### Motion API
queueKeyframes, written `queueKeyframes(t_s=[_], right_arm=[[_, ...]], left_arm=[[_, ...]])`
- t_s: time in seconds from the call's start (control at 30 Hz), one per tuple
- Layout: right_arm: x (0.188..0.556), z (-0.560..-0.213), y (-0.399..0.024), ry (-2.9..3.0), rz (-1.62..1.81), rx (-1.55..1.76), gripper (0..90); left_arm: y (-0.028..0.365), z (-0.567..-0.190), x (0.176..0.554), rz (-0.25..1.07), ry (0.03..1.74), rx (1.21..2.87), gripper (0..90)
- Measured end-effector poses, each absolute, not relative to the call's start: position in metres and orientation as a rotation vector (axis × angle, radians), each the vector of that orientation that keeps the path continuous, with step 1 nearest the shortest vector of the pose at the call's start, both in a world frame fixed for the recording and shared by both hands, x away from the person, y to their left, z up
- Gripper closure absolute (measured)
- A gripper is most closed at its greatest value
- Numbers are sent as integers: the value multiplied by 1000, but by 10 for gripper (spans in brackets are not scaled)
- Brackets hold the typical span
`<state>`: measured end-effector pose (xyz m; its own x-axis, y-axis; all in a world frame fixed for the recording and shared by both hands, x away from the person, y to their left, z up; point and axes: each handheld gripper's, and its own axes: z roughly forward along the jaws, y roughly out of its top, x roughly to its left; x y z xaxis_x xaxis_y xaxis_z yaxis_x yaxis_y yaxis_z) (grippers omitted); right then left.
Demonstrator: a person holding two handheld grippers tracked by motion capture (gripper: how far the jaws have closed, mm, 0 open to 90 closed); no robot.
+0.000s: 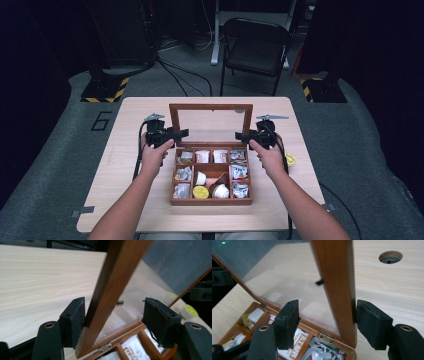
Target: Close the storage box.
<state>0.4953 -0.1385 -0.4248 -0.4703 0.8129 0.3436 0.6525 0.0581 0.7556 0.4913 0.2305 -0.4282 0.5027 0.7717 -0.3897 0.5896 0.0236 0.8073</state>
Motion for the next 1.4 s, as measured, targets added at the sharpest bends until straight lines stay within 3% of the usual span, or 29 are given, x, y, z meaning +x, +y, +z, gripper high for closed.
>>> queueKeyframes(t_s=[0.7, 1.17, 1.4], right_arm=[[448, -400, -147, 2168, 1420, 1413, 352], [408, -396, -158, 2175, 1432, 1293, 389], [392, -394, -164, 2182, 1447, 1250, 404]], left_arm=[[235, -396, 440, 287, 1007, 1749, 328], [238, -397, 404, 360, 916, 1851, 326], [241, -400, 388, 345, 929, 1811, 325]])
